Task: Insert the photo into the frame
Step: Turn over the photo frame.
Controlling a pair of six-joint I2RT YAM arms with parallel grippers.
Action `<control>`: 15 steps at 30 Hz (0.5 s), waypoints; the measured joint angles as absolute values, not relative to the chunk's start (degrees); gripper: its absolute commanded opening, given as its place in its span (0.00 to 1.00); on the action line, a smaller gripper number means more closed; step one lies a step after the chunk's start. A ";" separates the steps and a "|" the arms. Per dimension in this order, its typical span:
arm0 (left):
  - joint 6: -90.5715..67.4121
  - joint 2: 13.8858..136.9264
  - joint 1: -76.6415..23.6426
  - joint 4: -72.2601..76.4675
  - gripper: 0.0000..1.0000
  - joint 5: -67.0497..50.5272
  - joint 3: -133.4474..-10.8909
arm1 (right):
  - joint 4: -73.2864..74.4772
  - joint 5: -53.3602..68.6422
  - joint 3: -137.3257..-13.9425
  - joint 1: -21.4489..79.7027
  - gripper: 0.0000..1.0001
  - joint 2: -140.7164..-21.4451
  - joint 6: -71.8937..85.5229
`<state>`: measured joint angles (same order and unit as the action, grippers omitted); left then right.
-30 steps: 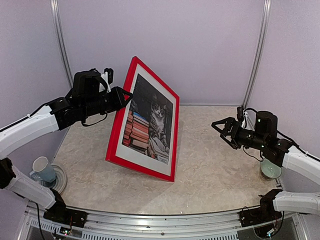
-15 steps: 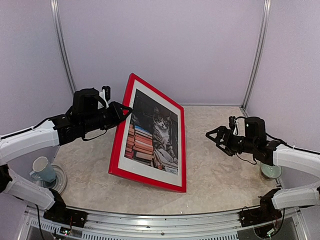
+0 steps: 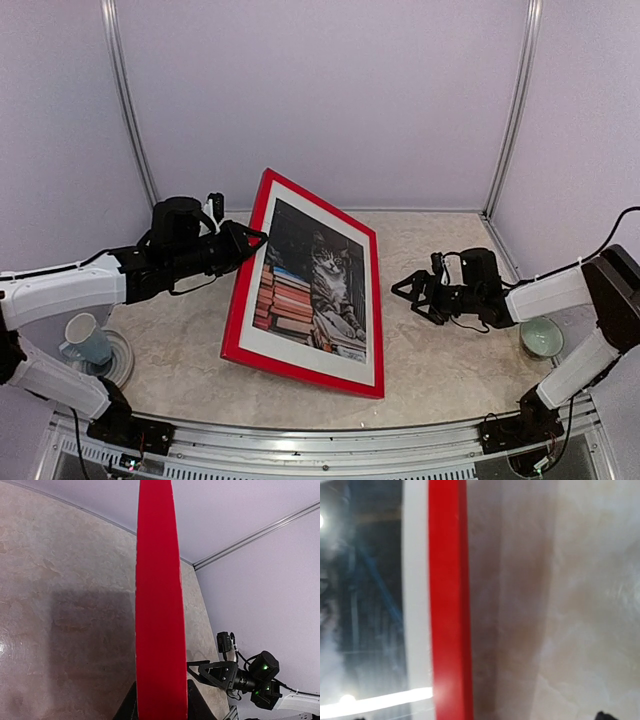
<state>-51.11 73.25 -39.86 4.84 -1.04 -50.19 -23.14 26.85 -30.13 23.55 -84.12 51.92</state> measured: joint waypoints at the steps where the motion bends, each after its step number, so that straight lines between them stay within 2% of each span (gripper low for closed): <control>1: -51.68 73.54 -39.66 5.39 0.00 -1.50 -49.74 | -24.62 27.73 -30.17 23.53 0.99 -86.28 51.99; 7: -53.69 74.83 -38.92 7.79 0.00 -2.96 -48.03 | -31.31 31.35 -31.99 23.51 0.99 -94.94 52.58; 15: -57.30 78.50 -38.92 11.64 0.00 -4.84 -45.56 | -37.52 34.63 -35.29 23.49 0.99 -100.14 54.19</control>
